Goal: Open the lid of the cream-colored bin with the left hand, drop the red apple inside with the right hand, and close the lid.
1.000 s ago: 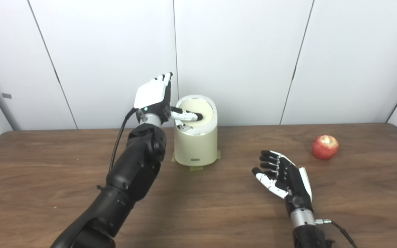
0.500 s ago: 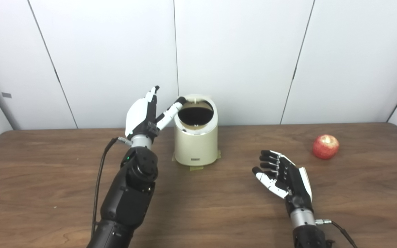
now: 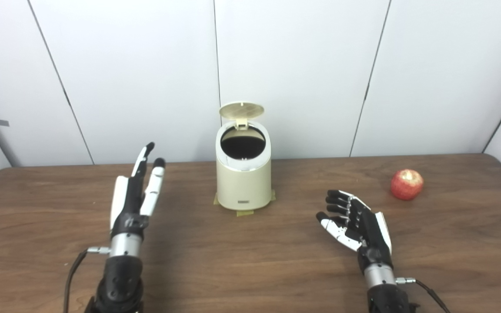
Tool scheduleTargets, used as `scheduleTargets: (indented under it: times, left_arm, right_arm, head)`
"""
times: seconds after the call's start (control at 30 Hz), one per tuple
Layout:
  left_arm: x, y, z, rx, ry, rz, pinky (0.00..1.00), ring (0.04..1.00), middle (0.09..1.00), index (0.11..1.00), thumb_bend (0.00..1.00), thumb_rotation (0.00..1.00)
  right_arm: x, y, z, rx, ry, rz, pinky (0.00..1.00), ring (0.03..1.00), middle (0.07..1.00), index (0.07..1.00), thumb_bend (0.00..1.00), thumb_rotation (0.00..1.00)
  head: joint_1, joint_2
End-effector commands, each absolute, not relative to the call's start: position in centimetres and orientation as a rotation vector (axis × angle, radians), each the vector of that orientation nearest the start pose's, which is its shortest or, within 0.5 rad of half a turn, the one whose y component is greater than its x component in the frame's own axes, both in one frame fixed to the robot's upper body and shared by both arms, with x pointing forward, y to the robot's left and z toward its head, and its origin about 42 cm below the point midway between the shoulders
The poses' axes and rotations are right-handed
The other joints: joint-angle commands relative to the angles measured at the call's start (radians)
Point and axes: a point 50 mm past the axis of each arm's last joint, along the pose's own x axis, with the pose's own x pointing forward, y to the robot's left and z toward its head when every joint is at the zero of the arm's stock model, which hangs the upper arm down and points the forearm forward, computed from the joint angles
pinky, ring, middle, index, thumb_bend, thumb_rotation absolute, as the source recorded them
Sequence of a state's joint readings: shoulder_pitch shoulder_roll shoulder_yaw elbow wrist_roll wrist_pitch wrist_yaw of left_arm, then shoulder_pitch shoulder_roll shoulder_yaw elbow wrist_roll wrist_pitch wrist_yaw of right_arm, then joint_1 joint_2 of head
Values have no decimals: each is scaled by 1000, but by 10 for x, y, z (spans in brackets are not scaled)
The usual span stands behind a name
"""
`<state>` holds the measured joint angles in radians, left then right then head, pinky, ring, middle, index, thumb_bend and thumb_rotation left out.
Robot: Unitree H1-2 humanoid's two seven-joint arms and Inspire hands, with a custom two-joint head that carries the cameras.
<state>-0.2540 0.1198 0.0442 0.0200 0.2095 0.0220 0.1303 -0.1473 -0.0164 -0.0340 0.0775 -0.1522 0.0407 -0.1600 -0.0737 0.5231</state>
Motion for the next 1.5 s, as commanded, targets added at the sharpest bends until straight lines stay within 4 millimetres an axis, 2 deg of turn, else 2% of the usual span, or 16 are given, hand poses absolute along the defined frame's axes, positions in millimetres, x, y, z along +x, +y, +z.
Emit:
scheduleTargets:
  times: [0.0, 0.1, 0.17, 0.27, 0.37, 0.4, 0.47, 0.5, 0.6, 0.77, 0.93, 1.07, 1.27, 1.37, 1.43, 1.47]
  left_arm:
    - [359, 251, 193, 212, -376, 104, 934, 945, 937, 916, 215, 1000]
    - [351, 262, 182, 124, -396, 72, 877, 896, 899, 874, 169, 996]
    - [345, 269, 175, 105, -395, 50, 821, 857, 864, 840, 187, 921]
    - [337, 278, 167, 94, -388, 34, 770, 820, 827, 804, 218, 881]
    - [330, 282, 160, 78, -380, 39, 748, 809, 817, 791, 249, 855]
    - [329, 283, 158, 74, -378, 41, 744, 807, 817, 791, 262, 857]
    - [325, 285, 154, 69, -377, 42, 735, 805, 816, 790, 269, 865]
    - [324, 285, 153, 61, -373, 46, 731, 805, 818, 794, 290, 861]
    - [320, 283, 151, 41, -366, 53, 717, 806, 826, 805, 315, 842]
    - [315, 278, 146, 48, -358, 53, 728, 809, 823, 795, 338, 825]
    - [312, 276, 143, 67, -345, 42, 704, 803, 821, 796, 330, 804]
    - [309, 276, 142, 72, -345, 41, 708, 810, 826, 798, 318, 784]
    - [310, 274, 142, 65, -345, 44, 715, 809, 826, 796, 320, 752]
    - [311, 270, 141, 61, -352, 37, 715, 802, 819, 793, 331, 726]
    - [311, 267, 142, 72, -352, 37, 708, 803, 820, 793, 334, 744]
    - [310, 266, 143, 73, -352, 38, 705, 804, 821, 793, 331, 747]
  right_arm:
    - [340, -220, 139, -152, -146, -176, 609, 701, 710, 701, 265, 165]
    - [341, -222, 152, -131, -184, -189, 612, 702, 717, 705, 264, 138]
    - [343, -226, 169, -128, -237, -194, 590, 691, 711, 695, 272, 205]
    - [349, -243, 200, -323, -352, -194, 552, 663, 714, 695, 334, 267]
    - [359, -268, 237, -640, -426, -166, 566, 688, 754, 756, 543, 341]
    - [362, -274, 252, -739, -440, -149, 595, 724, 790, 781, 657, 323]
    - [366, -282, 285, -959, -437, -113, 615, 758, 829, 814, 772, 336]
    - [367, -286, 301, -1044, -419, -97, 635, 794, 857, 833, 841, 387]
    - [375, -295, 343, -1201, -317, -56, 648, 856, 922, 855, 958, 327]
    - [397, -311, 382, -1410, -134, -37, 637, 904, 961, 867, 1000, 283]
    - [427, -333, 387, -1544, 59, -72, 556, 865, 934, 852, 1000, 223]
    - [450, -348, 375, -1575, 141, -86, 545, 855, 936, 846, 1000, 203]
    - [474, -358, 361, -1610, 255, -40, 530, 828, 936, 858, 993, 219]
    - [485, -366, 349, -1628, 320, 12, 561, 834, 929, 861, 967, 229]
    - [494, -373, 338, -1606, 361, 52, 735, 921, 950, 864, 971, 221]
    - [498, -377, 331, -1589, 378, 60, 754, 928, 955, 860, 975, 211]
  head:
    - [2, 3]
    - [-1, 5]
    - [-1, 5]
    - [-3, 5]
    - [-4, 5]
    - [-5, 6]
    - [-7, 6]
    - [-9, 6]
    - [-9, 8]
    - [-7, 13]
    - [-5, 17]
    - [-3, 25]
    - [11, 25]
    - [18, 23]
    - [21, 22]
    - [23, 22]
